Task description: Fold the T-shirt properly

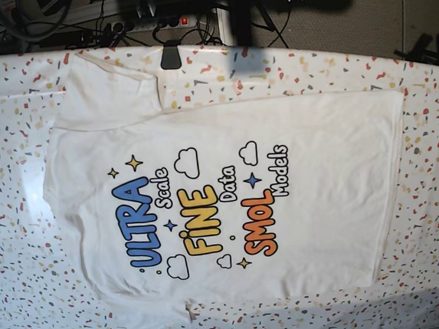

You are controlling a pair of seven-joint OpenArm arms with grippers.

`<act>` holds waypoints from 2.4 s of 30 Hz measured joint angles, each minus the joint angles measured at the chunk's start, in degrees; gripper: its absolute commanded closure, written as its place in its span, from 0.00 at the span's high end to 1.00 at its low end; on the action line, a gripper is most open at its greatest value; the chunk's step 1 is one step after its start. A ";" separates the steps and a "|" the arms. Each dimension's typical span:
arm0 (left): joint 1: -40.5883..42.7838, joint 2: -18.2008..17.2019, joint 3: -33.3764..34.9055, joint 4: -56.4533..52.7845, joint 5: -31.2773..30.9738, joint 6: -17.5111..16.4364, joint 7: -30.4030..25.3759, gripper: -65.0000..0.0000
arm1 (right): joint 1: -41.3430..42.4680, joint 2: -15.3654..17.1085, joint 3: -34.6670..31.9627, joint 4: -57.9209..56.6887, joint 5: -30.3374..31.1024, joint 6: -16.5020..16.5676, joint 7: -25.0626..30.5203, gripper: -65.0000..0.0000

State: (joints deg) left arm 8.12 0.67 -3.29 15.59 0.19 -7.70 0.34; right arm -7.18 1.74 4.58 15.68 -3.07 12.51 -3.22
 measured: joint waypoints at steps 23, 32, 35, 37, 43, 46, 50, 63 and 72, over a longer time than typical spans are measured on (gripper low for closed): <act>0.00 0.00 0.00 0.00 0.00 0.00 0.02 0.14 | 0.00 0.00 0.00 0.00 0.00 -0.02 -0.24 0.19; 0.00 0.00 0.00 0.00 0.00 0.00 0.02 0.14 | -0.02 0.00 0.00 0.00 0.00 0.00 -0.24 0.19; 0.04 0.00 0.00 0.00 0.00 0.00 0.00 0.14 | -0.13 0.04 0.00 0.00 0.00 0.00 -0.66 0.19; 0.46 0.00 0.00 0.15 0.02 -0.02 -0.22 0.14 | -0.39 0.81 0.00 0.00 -0.02 0.20 -0.66 0.19; 3.52 0.00 0.00 1.86 5.73 -0.17 -3.48 0.14 | -3.08 3.23 0.00 2.16 0.02 2.80 -0.02 0.19; 6.27 0.00 0.00 6.05 5.86 -0.17 -4.24 0.14 | -6.47 4.52 0.00 5.86 -0.02 5.86 1.81 0.19; 11.06 0.02 0.00 14.32 5.84 -0.17 -4.26 0.14 | -12.44 5.75 0.00 13.57 0.11 7.34 3.91 0.18; 30.67 0.00 0.00 50.53 12.13 -0.22 0.13 0.14 | -36.89 12.52 -0.09 51.84 8.98 16.24 4.74 0.18; 42.03 -6.47 0.00 76.52 12.48 -0.37 5.75 0.14 | -52.48 19.87 2.75 75.34 12.26 16.24 3.39 0.18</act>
State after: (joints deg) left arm 50.15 -5.80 -3.29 92.12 12.67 -8.08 6.09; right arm -59.66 21.61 7.33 91.02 9.19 28.75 0.16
